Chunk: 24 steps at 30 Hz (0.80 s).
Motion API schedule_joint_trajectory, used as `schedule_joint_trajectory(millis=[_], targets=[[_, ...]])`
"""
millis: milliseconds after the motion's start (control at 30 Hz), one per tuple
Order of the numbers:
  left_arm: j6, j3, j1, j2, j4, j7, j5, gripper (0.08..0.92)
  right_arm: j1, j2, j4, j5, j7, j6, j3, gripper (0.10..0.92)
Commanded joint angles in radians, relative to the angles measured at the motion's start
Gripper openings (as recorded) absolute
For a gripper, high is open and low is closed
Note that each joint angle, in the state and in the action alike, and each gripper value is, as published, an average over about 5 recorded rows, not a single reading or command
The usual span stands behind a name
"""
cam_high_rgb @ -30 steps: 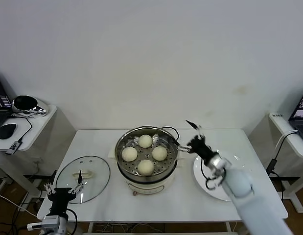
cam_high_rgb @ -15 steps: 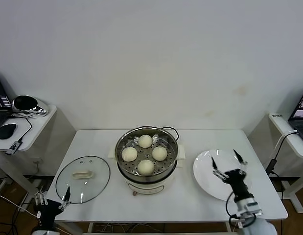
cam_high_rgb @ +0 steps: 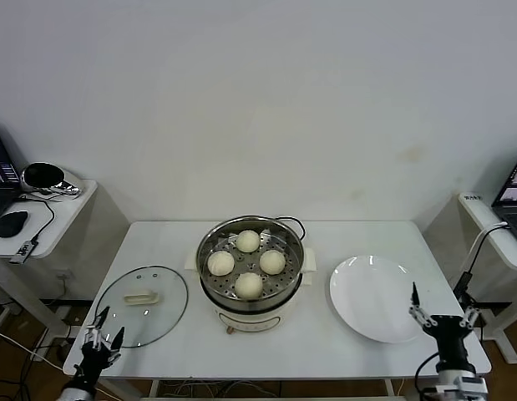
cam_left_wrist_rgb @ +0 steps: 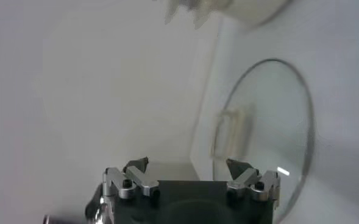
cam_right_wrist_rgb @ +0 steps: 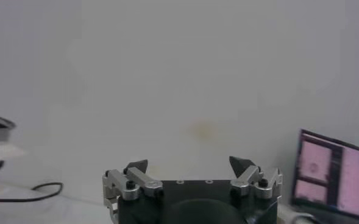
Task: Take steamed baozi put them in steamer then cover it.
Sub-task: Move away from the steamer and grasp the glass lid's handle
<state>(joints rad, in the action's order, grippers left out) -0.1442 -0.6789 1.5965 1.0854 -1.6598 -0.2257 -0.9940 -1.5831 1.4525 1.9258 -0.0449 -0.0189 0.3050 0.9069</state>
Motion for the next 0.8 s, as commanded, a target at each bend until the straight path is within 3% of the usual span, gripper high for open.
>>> schedule_joint_trajectory(millis=[33,800], targets=[[0.000,0.084,-0.195,-0.028,0.146,-0.006,-0.151,0.823,-0.030,0.030,0.020,-0.021,0.043,-0.001,0.052,0.823],[0.018,0.157,-0.378,-0.027,0.286,0.021,-0.143,0.823,-0.052,0.048,0.018,-0.012,0.051,0.019,0.049,0.823]])
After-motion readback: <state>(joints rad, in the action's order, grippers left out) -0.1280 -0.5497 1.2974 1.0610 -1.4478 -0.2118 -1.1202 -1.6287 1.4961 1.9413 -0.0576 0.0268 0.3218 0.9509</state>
